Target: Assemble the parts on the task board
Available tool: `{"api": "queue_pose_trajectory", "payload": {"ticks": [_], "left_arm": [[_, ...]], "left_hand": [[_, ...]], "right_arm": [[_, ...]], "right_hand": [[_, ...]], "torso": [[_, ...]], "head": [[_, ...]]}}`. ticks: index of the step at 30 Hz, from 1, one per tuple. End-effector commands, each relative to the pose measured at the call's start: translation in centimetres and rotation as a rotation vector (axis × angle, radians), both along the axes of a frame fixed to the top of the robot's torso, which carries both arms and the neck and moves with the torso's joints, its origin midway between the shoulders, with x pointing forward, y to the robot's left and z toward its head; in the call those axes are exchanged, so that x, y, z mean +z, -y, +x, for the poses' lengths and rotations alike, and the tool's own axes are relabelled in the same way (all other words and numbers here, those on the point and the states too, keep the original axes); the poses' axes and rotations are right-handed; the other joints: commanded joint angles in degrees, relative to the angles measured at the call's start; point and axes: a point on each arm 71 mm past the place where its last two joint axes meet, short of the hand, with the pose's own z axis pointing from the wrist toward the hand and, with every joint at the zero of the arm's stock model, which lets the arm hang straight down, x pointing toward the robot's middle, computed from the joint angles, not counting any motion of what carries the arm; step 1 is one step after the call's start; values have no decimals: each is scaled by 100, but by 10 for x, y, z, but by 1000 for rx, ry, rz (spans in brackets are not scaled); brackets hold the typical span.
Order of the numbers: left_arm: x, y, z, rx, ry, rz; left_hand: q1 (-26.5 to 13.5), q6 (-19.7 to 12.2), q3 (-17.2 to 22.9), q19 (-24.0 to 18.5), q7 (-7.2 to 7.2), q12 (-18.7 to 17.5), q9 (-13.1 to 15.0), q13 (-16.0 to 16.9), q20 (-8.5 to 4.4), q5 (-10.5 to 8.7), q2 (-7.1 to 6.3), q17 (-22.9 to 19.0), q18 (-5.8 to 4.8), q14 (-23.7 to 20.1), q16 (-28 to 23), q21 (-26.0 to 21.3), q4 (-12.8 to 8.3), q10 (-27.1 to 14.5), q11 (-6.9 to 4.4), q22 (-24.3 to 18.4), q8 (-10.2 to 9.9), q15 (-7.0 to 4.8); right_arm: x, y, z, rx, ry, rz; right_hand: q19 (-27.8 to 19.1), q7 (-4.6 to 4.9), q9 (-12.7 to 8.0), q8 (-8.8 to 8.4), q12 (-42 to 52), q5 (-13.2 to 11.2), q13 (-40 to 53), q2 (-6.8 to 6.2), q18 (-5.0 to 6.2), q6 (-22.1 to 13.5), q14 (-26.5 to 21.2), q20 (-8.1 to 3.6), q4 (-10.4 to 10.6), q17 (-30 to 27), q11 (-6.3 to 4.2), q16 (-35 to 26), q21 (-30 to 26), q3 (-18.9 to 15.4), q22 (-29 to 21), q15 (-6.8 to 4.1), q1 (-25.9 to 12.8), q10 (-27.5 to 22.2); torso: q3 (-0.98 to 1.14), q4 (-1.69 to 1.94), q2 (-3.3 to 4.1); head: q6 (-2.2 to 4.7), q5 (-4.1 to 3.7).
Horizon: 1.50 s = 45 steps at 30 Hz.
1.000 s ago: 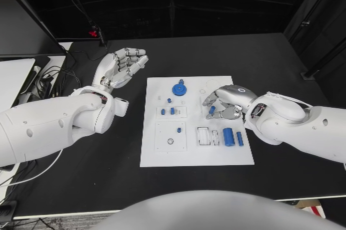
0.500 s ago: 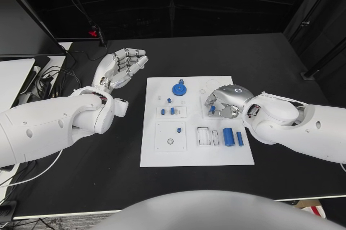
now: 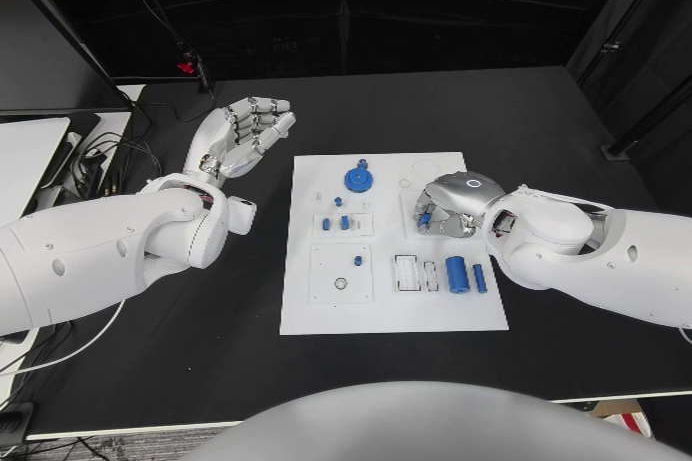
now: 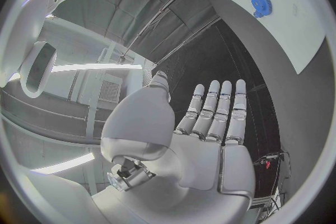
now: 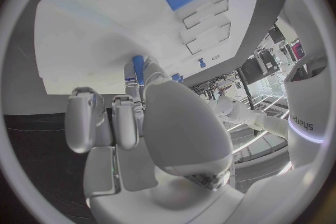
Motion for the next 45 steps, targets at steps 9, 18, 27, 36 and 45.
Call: {"api": "queue_pose_trajectory", "payload": {"ticks": [9,18,27,36,45], "left_arm": [[3,1,-1,-18,33,-11],[3,1,-1,-16,32,-11],[3,2,-1,-20,32,-11],[3,3,-1,-22,32,-12],[3,3,-2,-22,33,-13]], "left_hand": [[9,-16,-46,45,669,42,-8,-5,-3,28,70,-10,-15,-35,46,11,0,-40,-3,-14,29,7],[9,-16,-46,45,669,42,-8,-5,-3,28,70,-10,-15,-35,46,11,0,-40,-3,-14,29,7],[18,-17,-53,45,668,53,-8,-5,-4,35,79,-20,-15,-38,58,11,-1,-41,-3,-20,37,7],[18,-17,-53,45,668,53,-8,-5,-4,35,79,-20,-15,-38,58,11,-1,-41,-3,-20,37,7],[18,-19,-59,45,668,57,-8,-6,-4,35,80,-24,-15,-41,62,11,0,-43,-3,-24,41,7]], "right_arm": [[8,0,-2,45,110,24],[33,2,-14,87,201,187],[54,-18,-17,145,218,354],[48,-67,-20,261,100,382],[32,-104,-31,376,-35,326]], "right_hand": [[129,-95,50,101,-6,18,-48,39,17,269,444,-128,-8,683,-104,76,149,83,1112,-128,269,286],[159,-89,40,82,-70,18,-58,33,0,276,449,-144,5,704,-98,87,210,81,1140,-132,309,293],[165,-74,24,50,-145,18,-59,56,-4,266,453,-149,1,722,-88,98,221,95,1147,-128,363,293],[159,-63,16,32,-188,18,-59,76,-1,261,454,-149,1,731,-80,104,209,109,1143,-123,401,295],[144,-56,11,21,-214,18,-59,91,5,256,455,-147,0,737,-73,107,182,115,1132,-119,418,294]], "torso": [[2,4,2],[-3,3,-1],[-1,12,6],[1,8,9],[-4,9,3]], "head": [[0,50],[0,111],[0,191],[0,413],[0,546]]}}
